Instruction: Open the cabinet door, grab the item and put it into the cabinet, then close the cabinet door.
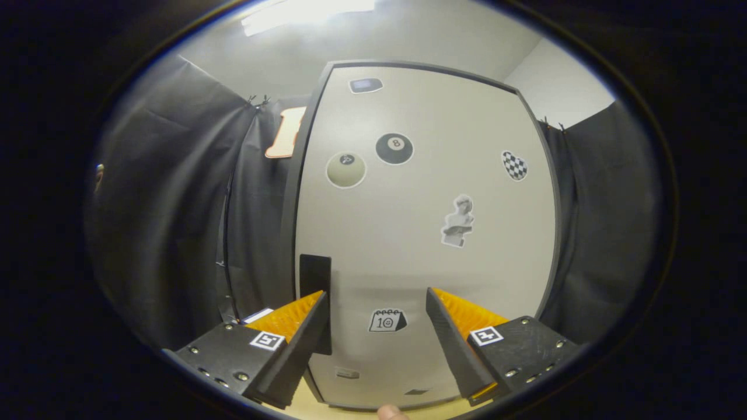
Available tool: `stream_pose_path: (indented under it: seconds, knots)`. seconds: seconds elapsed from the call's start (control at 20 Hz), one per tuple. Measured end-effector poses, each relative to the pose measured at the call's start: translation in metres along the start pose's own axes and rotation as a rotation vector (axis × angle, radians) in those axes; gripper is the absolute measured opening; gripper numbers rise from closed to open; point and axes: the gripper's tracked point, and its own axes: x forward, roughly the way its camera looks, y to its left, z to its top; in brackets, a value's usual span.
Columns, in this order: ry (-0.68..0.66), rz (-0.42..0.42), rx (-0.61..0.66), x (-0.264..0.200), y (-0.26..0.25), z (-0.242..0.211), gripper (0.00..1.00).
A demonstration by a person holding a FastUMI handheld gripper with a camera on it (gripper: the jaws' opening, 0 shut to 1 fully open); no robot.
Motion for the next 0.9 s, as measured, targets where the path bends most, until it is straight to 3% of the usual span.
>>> stream_pose_path:
  seconds: [0.4, 0.6, 0.9]
  knots:
    - [0.036, 0.068, 0.014, 0.010, 0.036, -0.013, 0.99]
    - [0.088, 0.055, 0.019, 0.020, 0.045, -0.027, 0.98]
    - [0.154, 0.048, 0.087, 0.036, 0.056, -0.042, 0.48]
